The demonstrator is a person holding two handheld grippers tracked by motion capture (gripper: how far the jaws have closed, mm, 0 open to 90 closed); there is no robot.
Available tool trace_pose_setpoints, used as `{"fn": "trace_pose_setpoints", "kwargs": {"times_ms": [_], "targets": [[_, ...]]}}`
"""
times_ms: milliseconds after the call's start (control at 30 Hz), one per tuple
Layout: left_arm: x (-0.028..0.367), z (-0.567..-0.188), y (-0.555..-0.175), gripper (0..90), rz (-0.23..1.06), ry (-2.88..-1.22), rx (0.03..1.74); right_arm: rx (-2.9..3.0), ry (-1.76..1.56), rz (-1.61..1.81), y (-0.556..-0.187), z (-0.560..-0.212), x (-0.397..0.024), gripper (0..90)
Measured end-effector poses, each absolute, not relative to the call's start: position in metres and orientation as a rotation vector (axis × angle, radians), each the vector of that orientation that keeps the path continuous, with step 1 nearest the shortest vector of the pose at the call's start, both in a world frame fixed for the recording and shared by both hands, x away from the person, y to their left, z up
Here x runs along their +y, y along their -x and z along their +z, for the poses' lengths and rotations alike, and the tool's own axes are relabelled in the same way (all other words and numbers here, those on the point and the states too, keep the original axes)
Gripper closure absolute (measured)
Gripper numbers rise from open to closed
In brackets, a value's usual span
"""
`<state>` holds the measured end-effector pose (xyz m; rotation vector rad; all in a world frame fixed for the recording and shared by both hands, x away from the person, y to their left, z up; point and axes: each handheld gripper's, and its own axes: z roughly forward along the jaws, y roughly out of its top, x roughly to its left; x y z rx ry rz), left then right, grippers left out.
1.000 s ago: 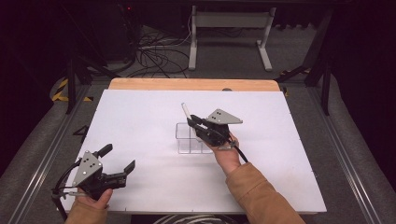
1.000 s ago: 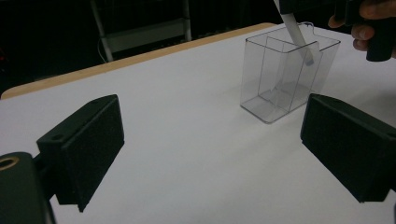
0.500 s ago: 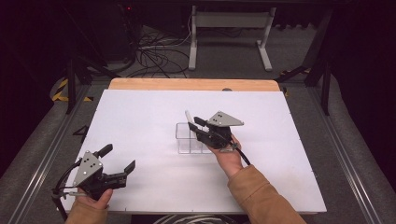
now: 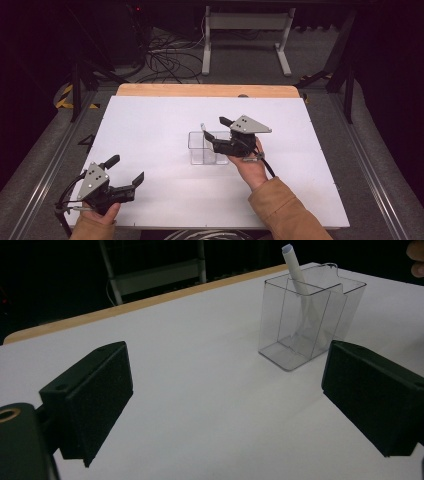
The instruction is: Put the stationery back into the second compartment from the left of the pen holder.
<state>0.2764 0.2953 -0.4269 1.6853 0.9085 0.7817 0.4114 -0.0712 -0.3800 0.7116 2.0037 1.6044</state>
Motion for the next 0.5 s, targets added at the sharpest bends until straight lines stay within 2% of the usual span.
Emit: {"fn": "trace_pose_setpoints", "kwargs": {"times_ms": [500], "targets": [[0.295, -0.427, -0.276, 6.9, 0.781, -1.688, 0.909, 2.014, -0.651, 1.585, -0.401, -0.362, -0.081, 22.8]]}}
